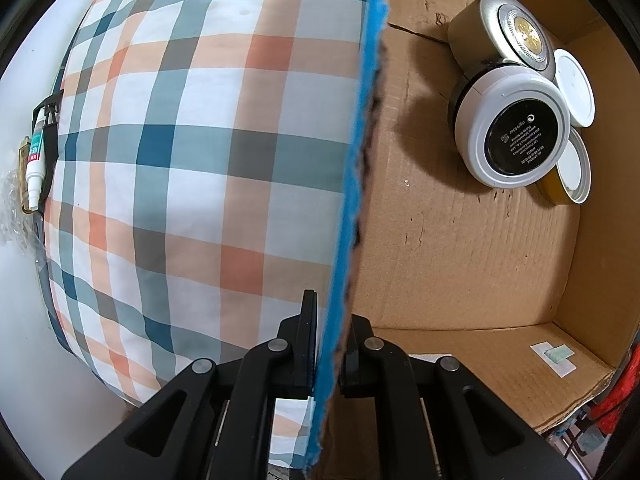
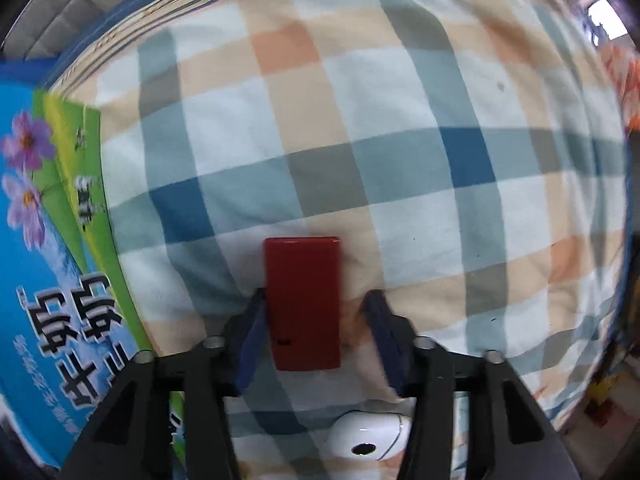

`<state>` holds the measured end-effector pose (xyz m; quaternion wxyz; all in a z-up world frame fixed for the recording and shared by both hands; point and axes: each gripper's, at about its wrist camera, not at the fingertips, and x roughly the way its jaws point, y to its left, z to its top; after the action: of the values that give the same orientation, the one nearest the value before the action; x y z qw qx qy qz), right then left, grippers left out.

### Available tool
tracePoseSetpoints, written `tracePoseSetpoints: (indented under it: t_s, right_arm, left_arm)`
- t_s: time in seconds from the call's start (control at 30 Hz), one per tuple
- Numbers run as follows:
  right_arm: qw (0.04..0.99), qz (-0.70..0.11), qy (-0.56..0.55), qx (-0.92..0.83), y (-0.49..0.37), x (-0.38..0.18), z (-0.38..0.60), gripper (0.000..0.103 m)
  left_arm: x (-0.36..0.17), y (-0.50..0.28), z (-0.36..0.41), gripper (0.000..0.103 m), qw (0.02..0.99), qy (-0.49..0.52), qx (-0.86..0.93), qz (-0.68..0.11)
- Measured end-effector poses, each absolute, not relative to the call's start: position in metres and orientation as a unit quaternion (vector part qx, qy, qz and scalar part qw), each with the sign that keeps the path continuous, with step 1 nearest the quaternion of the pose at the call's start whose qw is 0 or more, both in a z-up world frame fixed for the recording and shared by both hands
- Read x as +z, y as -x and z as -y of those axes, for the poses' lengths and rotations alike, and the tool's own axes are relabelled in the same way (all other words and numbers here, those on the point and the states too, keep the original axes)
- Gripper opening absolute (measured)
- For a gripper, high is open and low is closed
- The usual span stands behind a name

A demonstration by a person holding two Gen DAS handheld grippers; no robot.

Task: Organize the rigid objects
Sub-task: 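Carry the red block into the box and release it below the containers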

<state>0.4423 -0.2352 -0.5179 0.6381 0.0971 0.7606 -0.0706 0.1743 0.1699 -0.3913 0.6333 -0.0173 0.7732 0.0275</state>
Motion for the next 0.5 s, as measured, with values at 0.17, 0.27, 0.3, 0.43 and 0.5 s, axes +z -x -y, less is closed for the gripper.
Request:
tracePoseSetpoints:
  t_s: [0.17, 0.27, 0.3, 0.43, 0.5]
  right_arm:
    - [0.645, -0.756, -0.092, -0.067, -0.432, -0.496, 0.218, 0.037]
    - [0.671, -0.734, -0.092, -0.053, -0.424, -0.459, 0.207, 0.037]
    - [0.679, -0.726, -0.096, -0.046, -0.422, -0.445, 0.202, 0.037]
    - [0.713, -0.694, -0.096, 0.006, -0.409, -0.385, 0.177, 0.037]
    - [0.722, -0.685, -0.097, 0.03, -0.394, -0.363, 0.172, 0.037]
  left_arm:
    - [-0.391, -0.173, -0.168, 0.006, 0.635, 0.013, 0.024, -0.772]
    - [-0.391, -0.172, -0.167, 0.006, 0.636, 0.01, 0.022, -0.772]
    - [-0.391, -0.172, -0.166, 0.006, 0.636, 0.008, 0.022, -0.771]
    - [-0.392, -0.171, -0.165, 0.006, 0.636, 0.008, 0.019, -0.771]
    - [-0.392, -0.172, -0.165, 0.006, 0.636, 0.009, 0.019, -0.772]
